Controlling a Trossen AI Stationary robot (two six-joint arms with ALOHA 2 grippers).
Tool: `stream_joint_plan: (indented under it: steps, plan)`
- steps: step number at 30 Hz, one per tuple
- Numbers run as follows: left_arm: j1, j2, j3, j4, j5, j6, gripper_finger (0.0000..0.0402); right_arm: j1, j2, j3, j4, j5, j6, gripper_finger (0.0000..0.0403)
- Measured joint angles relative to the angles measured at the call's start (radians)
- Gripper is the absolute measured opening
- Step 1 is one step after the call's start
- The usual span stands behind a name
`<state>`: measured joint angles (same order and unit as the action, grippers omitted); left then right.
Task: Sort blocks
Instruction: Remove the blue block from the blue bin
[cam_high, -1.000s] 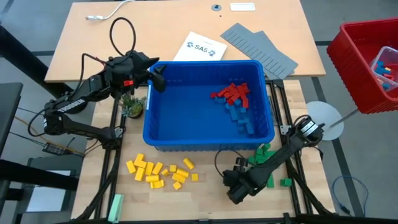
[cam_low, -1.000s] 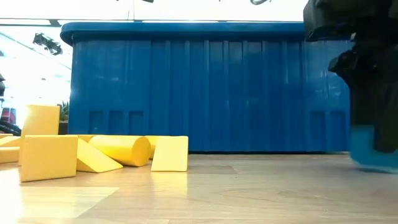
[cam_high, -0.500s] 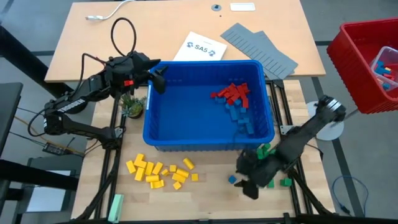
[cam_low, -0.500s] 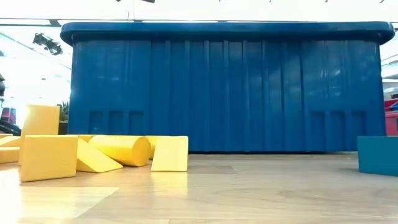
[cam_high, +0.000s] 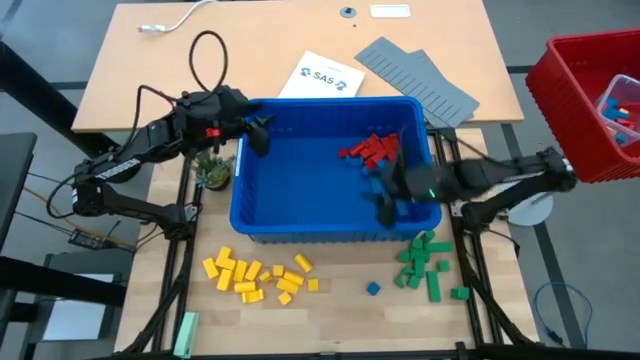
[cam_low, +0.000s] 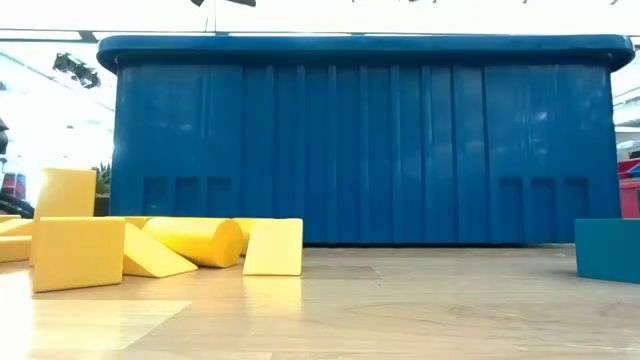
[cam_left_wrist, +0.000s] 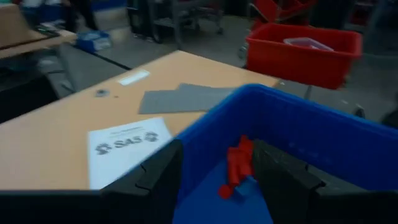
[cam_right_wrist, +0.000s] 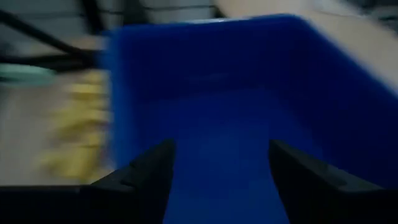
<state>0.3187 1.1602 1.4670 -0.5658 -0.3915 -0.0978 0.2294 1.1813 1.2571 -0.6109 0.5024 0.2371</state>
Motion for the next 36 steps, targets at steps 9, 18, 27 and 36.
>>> stream_joint_plan:
  steps: [9, 18, 27, 36]
  plan:
    - [0.000, -0.001, 0.000, -0.015, 0.158, -0.081, 0.0202, -0.498, 0.110, 0.000, -0.002, -0.242, -0.222, 0.0231]
    - [0.000, -0.003, 0.000, -0.068, 0.162, -0.142, 0.0202, -0.705, 0.366, 0.000, 0.076, -0.385, -0.255, 0.0215]
    - [0.000, -0.003, 0.000, -0.085, 0.161, -0.121, 0.0202, -0.774, 0.564, 0.000, 0.070, -0.570, -0.615, 0.0200]
    - [0.000, -0.003, 0.000, -0.083, 0.161, -0.111, 0.0202, -0.827, 0.704, 0.000, 0.145, -0.585, -0.702, 0.0230]
